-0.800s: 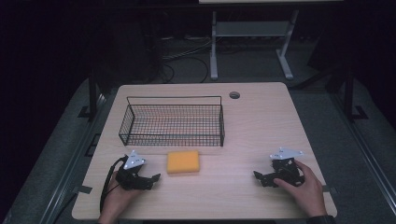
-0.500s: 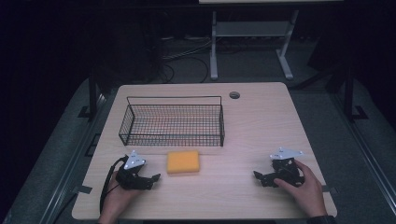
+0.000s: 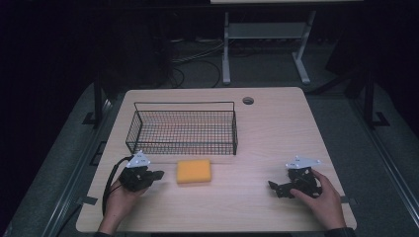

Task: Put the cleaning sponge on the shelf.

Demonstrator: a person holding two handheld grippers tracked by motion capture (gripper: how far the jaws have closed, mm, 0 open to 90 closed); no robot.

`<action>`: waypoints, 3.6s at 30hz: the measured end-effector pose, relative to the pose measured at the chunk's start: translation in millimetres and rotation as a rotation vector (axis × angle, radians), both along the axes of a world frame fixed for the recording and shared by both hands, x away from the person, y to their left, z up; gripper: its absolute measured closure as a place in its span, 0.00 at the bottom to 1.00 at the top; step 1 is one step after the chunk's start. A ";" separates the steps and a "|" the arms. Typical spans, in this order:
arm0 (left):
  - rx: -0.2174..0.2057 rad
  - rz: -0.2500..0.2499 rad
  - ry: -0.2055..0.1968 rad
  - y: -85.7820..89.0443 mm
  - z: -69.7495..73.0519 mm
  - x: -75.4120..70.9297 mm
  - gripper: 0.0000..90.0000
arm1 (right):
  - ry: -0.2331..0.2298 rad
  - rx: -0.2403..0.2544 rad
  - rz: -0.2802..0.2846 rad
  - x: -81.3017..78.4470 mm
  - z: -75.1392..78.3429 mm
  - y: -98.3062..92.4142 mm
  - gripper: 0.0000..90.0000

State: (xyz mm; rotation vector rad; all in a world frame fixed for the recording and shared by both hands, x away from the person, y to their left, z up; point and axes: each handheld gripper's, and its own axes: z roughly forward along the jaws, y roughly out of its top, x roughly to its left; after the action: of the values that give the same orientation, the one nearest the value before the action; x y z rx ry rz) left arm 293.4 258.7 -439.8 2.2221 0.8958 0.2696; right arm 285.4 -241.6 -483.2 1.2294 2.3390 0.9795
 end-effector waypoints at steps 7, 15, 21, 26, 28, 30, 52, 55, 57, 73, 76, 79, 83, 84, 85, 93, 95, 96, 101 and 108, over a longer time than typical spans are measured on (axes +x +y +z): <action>0.016 -0.015 -0.019 -8.8 7.1 12.8 1.00 | 0.000 0.000 0.001 0.1 0.0 0.0 0.00; -0.001 -0.021 -0.065 -18.3 12.2 31.4 1.00 | 0.000 0.000 0.000 0.0 0.0 0.0 0.00; -0.008 -0.033 -0.087 -28.3 14.6 43.0 1.00 | 0.000 0.001 0.001 0.1 0.0 0.0 0.00; -0.003 -0.052 -0.090 -39.4 12.1 51.8 1.00 | 0.000 0.001 0.001 0.1 0.0 0.0 0.00; 0.002 -0.060 -0.089 -44.8 10.2 55.0 1.00 | -0.001 0.000 0.001 0.1 0.0 -0.1 0.00; 0.006 -0.065 -0.092 -48.6 8.6 57.1 1.00 | -0.001 0.000 0.002 0.1 0.0 -0.2 0.00; 0.040 -0.075 -0.036 -53.2 0.1 57.7 1.00 | -0.001 0.001 0.002 0.1 0.0 -0.1 0.00; 0.040 -0.077 -0.029 -53.4 -0.9 54.7 1.00 | -0.001 0.000 0.002 0.1 0.0 -0.1 0.00; 0.042 -0.083 -0.028 -52.6 -0.4 53.2 1.00 | -0.001 0.000 0.002 0.1 0.0 -0.1 0.00; 0.031 -0.064 0.020 -42.8 -0.2 30.5 1.00 | -0.001 0.002 0.001 0.0 -0.1 0.1 0.00; 0.035 -0.059 0.024 -41.9 0.0 28.2 1.00 | -0.001 0.000 0.002 0.1 0.0 -0.1 0.00; 0.033 -0.052 0.024 -41.1 0.0 29.2 1.00 | -0.001 0.003 0.001 0.0 -0.1 0.1 0.00; 0.016 -0.035 0.043 -38.1 2.3 30.7 1.00 | -0.001 0.000 0.002 0.1 -0.1 -0.1 0.00; 0.016 -0.035 0.043 -38.1 2.3 30.7 1.00 | -0.001 0.000 0.002 0.1 -0.1 -0.1 0.00; 0.013 -0.026 0.041 -37.1 3.7 30.9 0.98 | -0.001 0.000 0.002 0.1 0.0 -0.1 0.00; 0.015 0.002 0.048 -34.0 13.2 33.1 0.78 | 0.000 0.002 0.001 0.0 0.0 0.1 0.00; 0.015 0.011 0.053 -34.5 16.5 33.9 0.71 | -0.001 0.000 0.002 0.1 0.0 -0.1 0.00; 0.017 0.015 0.047 -34.8 18.8 34.0 0.68 | -0.001 0.000 0.002 0.1 0.0 -0.1 0.00; 0.033 0.023 0.052 -39.3 24.6 33.6 0.51 | -0.001 0.000 0.002 0.1 0.0 -0.1 0.00; 0.060 0.016 0.051 -51.0 27.6 34.9 0.30 | -0.001 0.000 0.002 0.1 0.0 -0.1 0.00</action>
State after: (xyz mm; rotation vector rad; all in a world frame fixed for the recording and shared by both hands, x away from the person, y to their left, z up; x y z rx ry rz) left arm 328.3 207.7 -412.3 2.2867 0.9446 0.2517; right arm 285.5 -241.7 -483.2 1.2264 2.3399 0.9809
